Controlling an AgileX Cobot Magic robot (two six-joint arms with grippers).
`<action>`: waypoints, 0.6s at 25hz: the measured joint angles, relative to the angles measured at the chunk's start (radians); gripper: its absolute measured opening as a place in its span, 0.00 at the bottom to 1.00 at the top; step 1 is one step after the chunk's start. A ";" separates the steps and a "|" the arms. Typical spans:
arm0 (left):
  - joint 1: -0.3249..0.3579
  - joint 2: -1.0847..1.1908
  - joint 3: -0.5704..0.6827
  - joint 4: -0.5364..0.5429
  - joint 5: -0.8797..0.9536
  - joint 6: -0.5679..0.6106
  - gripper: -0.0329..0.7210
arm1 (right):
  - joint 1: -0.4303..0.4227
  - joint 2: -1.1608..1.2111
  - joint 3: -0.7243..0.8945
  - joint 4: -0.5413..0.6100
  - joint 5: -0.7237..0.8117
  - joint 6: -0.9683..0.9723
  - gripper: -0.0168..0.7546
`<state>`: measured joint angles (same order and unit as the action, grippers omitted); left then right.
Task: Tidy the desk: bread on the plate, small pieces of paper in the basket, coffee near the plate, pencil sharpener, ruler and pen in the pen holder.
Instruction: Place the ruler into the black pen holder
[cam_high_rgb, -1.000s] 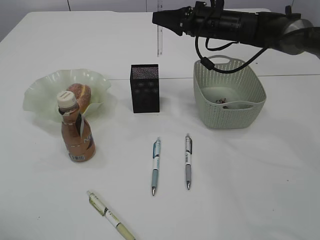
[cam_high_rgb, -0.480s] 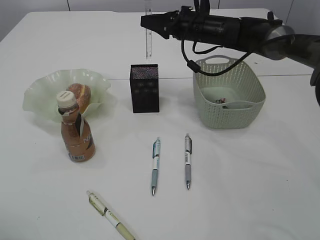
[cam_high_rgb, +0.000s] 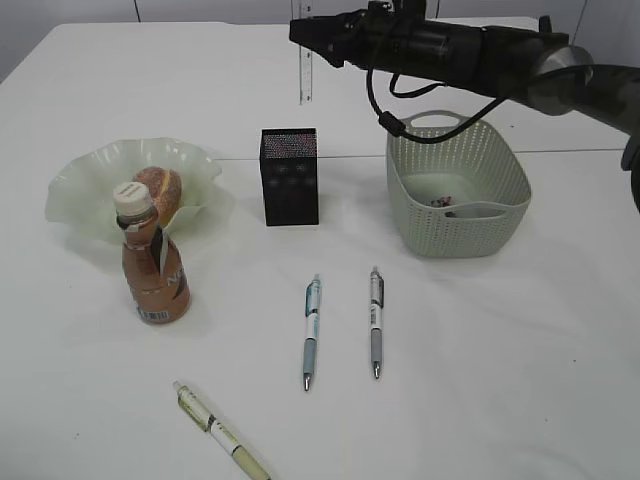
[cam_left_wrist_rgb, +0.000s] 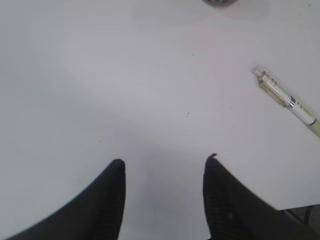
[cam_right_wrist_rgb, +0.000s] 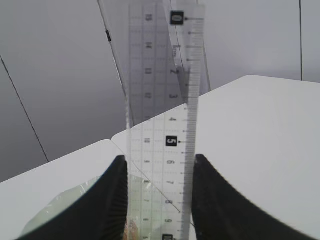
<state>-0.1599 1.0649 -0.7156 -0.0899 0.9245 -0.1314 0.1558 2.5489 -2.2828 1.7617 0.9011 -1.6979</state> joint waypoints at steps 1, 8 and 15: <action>0.000 0.000 0.000 0.004 0.000 0.000 0.53 | 0.000 0.004 -0.001 0.000 0.001 -0.007 0.37; 0.000 0.000 0.000 0.020 -0.004 0.000 0.53 | 0.000 0.021 -0.001 0.000 0.006 -0.017 0.37; 0.000 0.000 0.000 0.032 -0.005 0.000 0.53 | 0.015 0.054 -0.005 0.000 0.019 -0.017 0.37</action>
<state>-0.1599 1.0649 -0.7156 -0.0584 0.9194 -0.1314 0.1704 2.6030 -2.2877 1.7621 0.9202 -1.7146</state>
